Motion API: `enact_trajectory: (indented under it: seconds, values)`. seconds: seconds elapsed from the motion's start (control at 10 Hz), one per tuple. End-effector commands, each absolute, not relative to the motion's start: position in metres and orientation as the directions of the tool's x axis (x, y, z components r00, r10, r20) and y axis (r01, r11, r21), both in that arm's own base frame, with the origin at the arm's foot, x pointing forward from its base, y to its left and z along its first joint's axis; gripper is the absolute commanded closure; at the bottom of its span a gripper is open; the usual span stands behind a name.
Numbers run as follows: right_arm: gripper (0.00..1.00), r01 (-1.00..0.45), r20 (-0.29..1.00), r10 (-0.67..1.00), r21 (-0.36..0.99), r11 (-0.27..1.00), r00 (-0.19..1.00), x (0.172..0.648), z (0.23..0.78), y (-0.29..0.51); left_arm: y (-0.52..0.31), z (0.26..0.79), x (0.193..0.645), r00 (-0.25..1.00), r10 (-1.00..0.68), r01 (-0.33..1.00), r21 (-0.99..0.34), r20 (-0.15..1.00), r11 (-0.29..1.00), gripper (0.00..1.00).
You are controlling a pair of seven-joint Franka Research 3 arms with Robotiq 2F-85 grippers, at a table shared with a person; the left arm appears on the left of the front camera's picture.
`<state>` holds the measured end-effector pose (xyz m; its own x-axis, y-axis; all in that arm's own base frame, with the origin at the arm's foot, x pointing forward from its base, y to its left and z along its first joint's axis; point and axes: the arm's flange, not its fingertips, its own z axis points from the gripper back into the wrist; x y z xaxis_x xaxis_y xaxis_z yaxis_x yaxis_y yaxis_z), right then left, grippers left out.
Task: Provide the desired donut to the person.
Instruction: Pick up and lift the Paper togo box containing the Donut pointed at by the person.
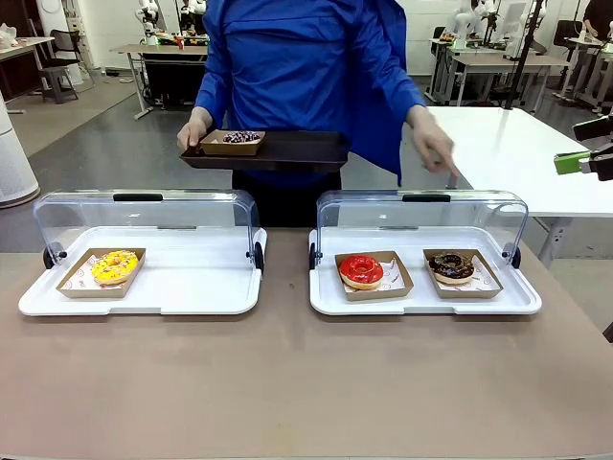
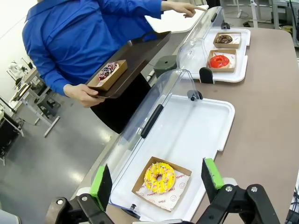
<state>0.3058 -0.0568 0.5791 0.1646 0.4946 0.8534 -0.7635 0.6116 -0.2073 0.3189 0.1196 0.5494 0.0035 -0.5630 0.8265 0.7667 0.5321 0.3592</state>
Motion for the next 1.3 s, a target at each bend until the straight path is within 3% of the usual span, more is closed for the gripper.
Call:
enact_trajectory:
  seconds: [0.0,1.2]
  values:
    - [0.00,-0.772,0.851,0.502,-0.213,0.599,0.155,0.3071,0.5772,-0.0567,0.1196,0.5489,0.3191,0.001,-0.558,0.769,0.356,0.830,0.531,0.00]
    - [0.00,-0.764,0.853,0.495,-0.207,0.612,0.165,0.3058,0.5791,-0.0568,0.1196,0.5489,0.3191,0.001,-0.558,0.769,0.356,0.830,0.531,0.00]
